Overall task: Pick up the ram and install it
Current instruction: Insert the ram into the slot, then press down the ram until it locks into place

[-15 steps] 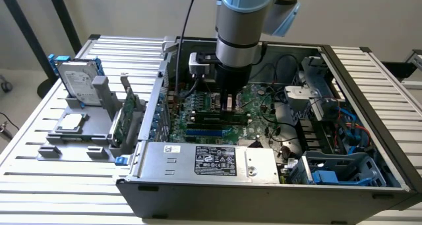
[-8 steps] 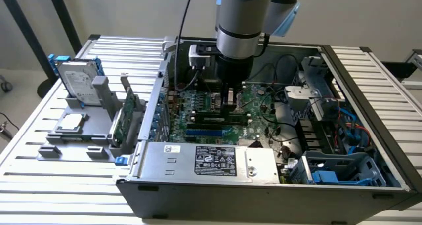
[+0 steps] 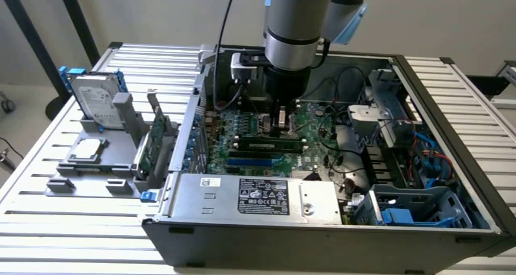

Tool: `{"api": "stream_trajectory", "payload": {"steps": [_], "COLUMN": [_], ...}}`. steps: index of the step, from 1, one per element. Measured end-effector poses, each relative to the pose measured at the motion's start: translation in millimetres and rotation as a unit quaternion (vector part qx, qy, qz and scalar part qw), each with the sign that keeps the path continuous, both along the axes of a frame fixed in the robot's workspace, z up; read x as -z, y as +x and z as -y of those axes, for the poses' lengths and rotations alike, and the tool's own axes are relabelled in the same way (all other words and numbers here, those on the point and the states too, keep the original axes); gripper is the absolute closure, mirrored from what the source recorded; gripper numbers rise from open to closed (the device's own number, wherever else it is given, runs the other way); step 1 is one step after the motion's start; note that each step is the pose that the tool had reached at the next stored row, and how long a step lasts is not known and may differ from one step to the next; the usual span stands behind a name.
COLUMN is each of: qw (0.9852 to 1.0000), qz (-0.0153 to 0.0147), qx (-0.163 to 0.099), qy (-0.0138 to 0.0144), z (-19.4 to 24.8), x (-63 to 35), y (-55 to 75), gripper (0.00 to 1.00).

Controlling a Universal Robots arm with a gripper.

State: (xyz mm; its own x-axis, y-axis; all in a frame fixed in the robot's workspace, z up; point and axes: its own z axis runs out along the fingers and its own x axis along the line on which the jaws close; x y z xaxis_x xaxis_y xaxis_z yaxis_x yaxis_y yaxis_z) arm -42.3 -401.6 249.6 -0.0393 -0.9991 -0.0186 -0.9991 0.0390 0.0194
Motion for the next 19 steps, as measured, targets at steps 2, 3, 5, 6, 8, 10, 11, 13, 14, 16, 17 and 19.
{"api": "stream_trajectory", "payload": {"steps": [2,3,5,6,8,10,11,13,14,16,17,19], "qw": [1.0,1.0,1.0,1.0,1.0,1.0,1.0,1.0,1.0,1.0,1.0,1.0], "qz": [0.0,0.0,0.0,0.0,0.0,0.0,0.0,0.0003,0.0003,0.0003,0.0004,0.0004], "qx": [0.0,0.0,0.0,0.0,0.0,0.0,0.0,0.0,0.0,0.0,0.0,0.0], "qy": [0.0,0.0,0.0,0.0,0.0,0.0,0.0,0.0,0.0,0.0,0.0,0.0], "z": [0.0,0.0,0.0,0.0,0.0,0.0,0.0,0.0,0.0,0.0,0.0,0.0], "x": [0.0,0.0,0.0,0.0,0.0,0.0,0.0,0.3,0.9,2.6,3.8,7.3], "y": [0.0,0.0,0.0,0.0,0.0,0.0,0.0,-1.1,-1.5,-1.6,-1.6,-2.6], "gripper": [0.89,0.89,0.89,0.89,0.89,0.89,0.89,0.89,0.89,0.89,0.89,0.89]}}
